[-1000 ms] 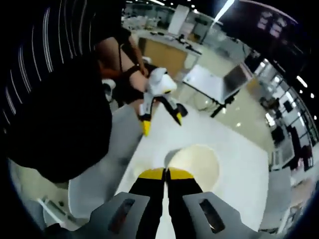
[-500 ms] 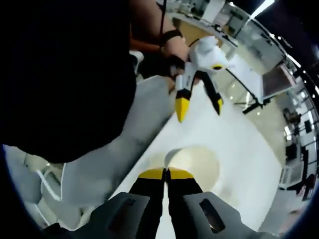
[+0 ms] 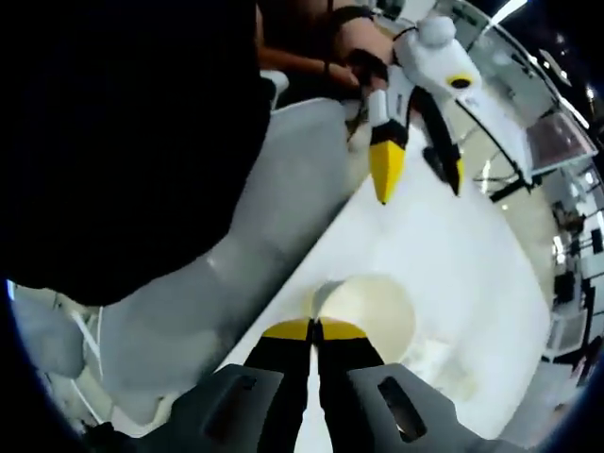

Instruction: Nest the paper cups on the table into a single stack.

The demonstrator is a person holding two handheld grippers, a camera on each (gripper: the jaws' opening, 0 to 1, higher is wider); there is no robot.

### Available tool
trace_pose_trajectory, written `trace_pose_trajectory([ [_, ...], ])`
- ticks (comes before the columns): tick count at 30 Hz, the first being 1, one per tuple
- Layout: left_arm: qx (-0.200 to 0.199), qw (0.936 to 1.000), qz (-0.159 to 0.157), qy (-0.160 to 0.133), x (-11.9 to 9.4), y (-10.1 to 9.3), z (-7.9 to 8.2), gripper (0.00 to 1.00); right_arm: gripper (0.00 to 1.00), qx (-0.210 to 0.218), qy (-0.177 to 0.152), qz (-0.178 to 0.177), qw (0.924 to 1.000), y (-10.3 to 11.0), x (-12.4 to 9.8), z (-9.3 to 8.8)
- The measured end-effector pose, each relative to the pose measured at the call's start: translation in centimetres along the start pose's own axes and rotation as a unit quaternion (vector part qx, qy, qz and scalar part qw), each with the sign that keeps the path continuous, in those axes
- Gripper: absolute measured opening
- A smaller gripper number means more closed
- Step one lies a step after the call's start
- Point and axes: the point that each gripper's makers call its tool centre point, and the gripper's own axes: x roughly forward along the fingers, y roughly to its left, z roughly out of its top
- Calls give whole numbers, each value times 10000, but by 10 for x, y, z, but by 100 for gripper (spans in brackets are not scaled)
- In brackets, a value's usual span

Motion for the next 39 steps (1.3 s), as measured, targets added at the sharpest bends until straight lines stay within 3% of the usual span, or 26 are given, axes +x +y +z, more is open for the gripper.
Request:
trace_pose_trajectory([
  [5, -25, 10000, 4, -11, 0, 0, 0, 91, 0, -52, 155, 42, 9999, 0, 12, -8],
  [19, -13, 10000, 83, 22, -6, 5, -4, 91, 0, -142, 120, 102, 9998, 5, 33, -14],
  [39, -71, 9999, 110, 10, -6, 6, -7, 91, 22, 206, -214, -35, 9996, 11, 34, -14],
])
